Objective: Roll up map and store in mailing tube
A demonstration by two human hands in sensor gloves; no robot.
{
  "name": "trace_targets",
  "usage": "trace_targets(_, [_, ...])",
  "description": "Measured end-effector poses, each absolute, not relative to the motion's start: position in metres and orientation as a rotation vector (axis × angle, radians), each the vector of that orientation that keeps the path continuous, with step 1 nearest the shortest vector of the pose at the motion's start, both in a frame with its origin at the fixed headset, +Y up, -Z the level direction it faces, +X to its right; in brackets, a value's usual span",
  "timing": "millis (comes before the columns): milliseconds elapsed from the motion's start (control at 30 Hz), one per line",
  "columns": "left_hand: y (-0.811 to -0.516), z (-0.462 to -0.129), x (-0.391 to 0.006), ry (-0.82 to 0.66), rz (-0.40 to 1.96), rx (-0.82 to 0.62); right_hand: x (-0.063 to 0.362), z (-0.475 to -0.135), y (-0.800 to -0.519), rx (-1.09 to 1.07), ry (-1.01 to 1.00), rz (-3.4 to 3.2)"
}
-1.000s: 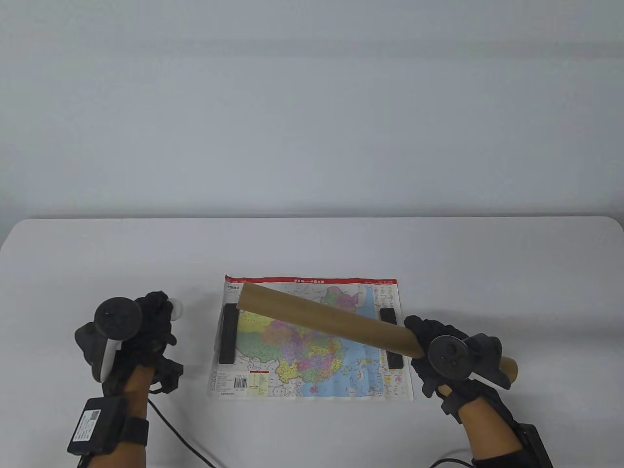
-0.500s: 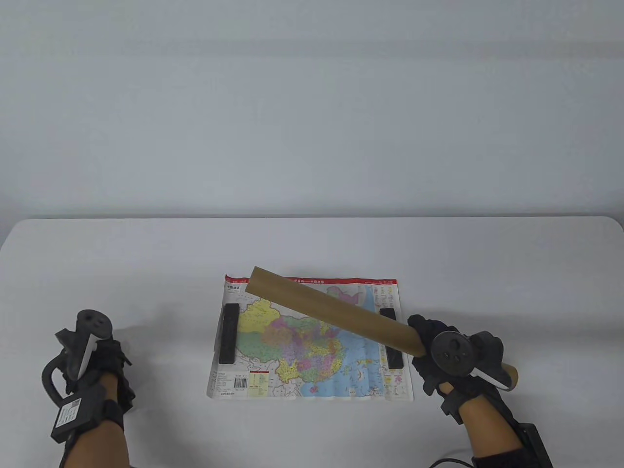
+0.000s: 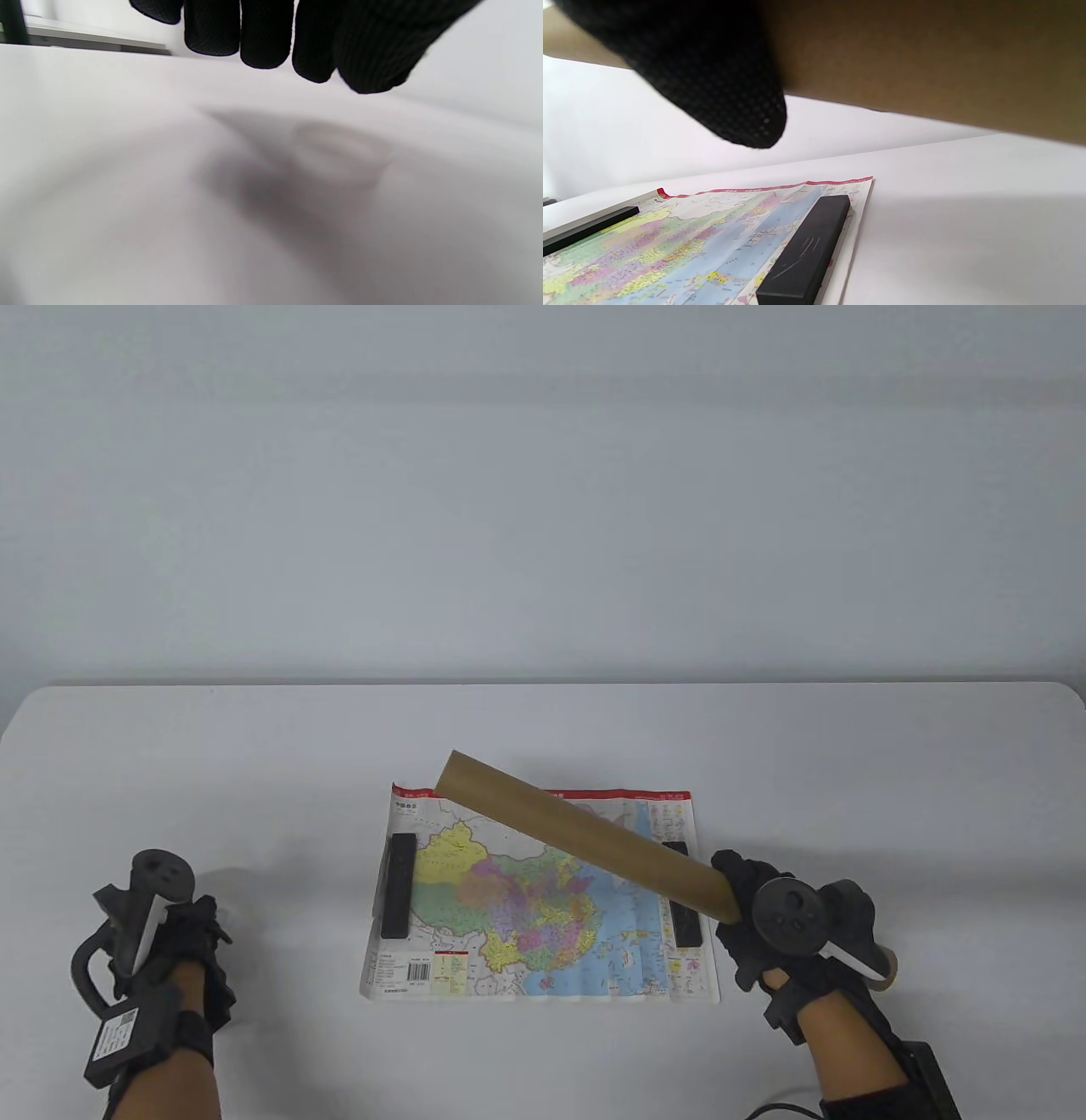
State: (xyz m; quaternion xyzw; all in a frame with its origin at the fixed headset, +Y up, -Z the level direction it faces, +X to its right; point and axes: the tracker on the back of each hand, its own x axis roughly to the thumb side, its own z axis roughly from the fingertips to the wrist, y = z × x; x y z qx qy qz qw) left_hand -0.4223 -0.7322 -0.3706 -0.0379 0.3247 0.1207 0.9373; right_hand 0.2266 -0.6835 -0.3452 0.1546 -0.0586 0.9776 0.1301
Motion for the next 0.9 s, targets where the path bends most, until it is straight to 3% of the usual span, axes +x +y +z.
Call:
trace_targets(200, [-0.665,-0.371,-0.373,0.376,0.502,0.134,0.228,-0.346,-0.683,0.432,-0.185,2.833])
trace_targets(400, [-0.627,-0.367,-0.308,-0.001,0.795,0.168,0.232,-0.346,-0.683,0.401,-0.200,2.802])
trace_targets(600, [-0.634,-0.359,-0.260,-0.291,1.068,0.097,0.237,-0.347,-0.683,0.380,-0.205,2.760])
trace_targets(733, [-0.653,-0.357,-0.244,-0.493,1.185,-0.031,0.238,-0.347,-0.683,0.377,-0.214,2.765])
trace_targets(900, [-0.679,-0.355,-0.238,-0.581,1.243,-0.185,0.238,-0.348,-0.685,0.368,-0.211,2.754])
